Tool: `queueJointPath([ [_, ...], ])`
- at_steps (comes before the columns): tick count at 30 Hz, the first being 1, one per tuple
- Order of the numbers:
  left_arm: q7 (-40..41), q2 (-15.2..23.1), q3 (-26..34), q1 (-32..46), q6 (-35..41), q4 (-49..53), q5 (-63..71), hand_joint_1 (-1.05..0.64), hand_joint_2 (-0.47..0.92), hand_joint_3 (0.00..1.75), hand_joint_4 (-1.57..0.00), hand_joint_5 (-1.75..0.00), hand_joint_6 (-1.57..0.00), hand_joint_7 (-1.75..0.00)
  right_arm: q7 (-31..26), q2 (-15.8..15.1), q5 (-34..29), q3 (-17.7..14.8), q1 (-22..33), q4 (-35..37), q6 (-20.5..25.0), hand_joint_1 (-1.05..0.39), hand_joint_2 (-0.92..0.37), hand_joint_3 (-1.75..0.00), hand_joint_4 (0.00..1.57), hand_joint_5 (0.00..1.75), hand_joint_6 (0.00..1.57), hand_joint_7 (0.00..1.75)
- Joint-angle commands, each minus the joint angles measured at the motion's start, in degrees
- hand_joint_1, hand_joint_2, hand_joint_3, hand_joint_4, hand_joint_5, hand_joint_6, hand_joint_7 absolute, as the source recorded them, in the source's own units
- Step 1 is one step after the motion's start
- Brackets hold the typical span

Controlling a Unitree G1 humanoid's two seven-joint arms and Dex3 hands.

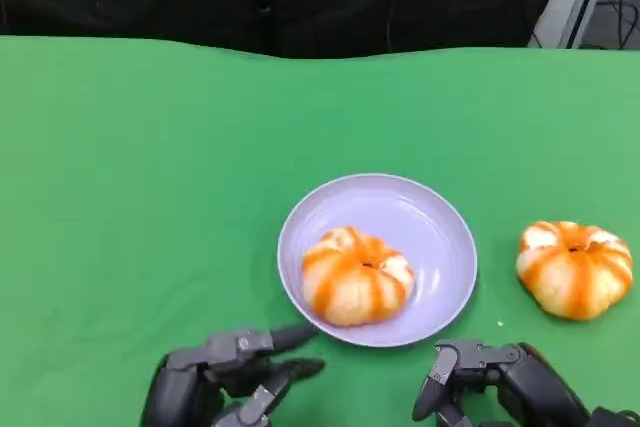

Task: Grasp the bread from the table and place it into the plate.

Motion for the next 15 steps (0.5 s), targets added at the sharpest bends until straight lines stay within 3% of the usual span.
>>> queueJointPath([
  [1, 1.5, 0.9, 0.3, -1.3, -3.1, 2.6, 1.9, -0.07, 0.86, 0.58, -1.28, -0.43, -1.25, -0.25, 0.2, -0.6, 1.0, -0.4, 0.8, -1.1, 0.0, -0.13, -0.66, -0.89, 0.79, 1.49, 0.84, 1.14],
  [2, 1.9, 1.0, 0.2, -1.7, -3.8, 3.4, 2.7, -0.08, 0.78, 0.72, -1.05, -0.99, -1.10, -0.66, 0.2, -0.6, 0.9, -0.4, 0.9, -1.2, -0.1, -0.13, -0.66, -0.89, 0.79, 1.49, 0.85, 1.13],
  [4, 2.8, 1.1, 0.2, -2.1, -4.7, 4.5, 4.1, -0.09, 0.68, 0.89, -0.89, -1.37, -0.92, -1.09, 0.2, -0.5, 1.0, -0.4, 0.8, -1.2, -0.4, -0.12, -0.66, -0.90, 0.79, 1.49, 0.85, 1.13],
  [7, 3.9, 1.3, -0.2, -2.3, -5.3, 4.9, 5.9, -0.11, 0.60, 1.01, -0.84, -1.52, -0.85, -1.27, 0.0, -0.5, 0.9, -0.3, 1.0, -1.6, -0.3, -0.12, -0.65, -0.90, 0.79, 1.48, 0.85, 1.14],
  [15, 5.3, 2.0, -1.5, -2.5, -5.7, 5.4, 8.3, -0.13, 0.57, 1.06, -0.82, -1.57, -0.83, -1.34, 0.3, -0.6, 1.3, -0.4, 1.1, -1.7, -0.2, -0.13, -0.65, -0.91, 0.79, 1.49, 0.85, 1.14],
])
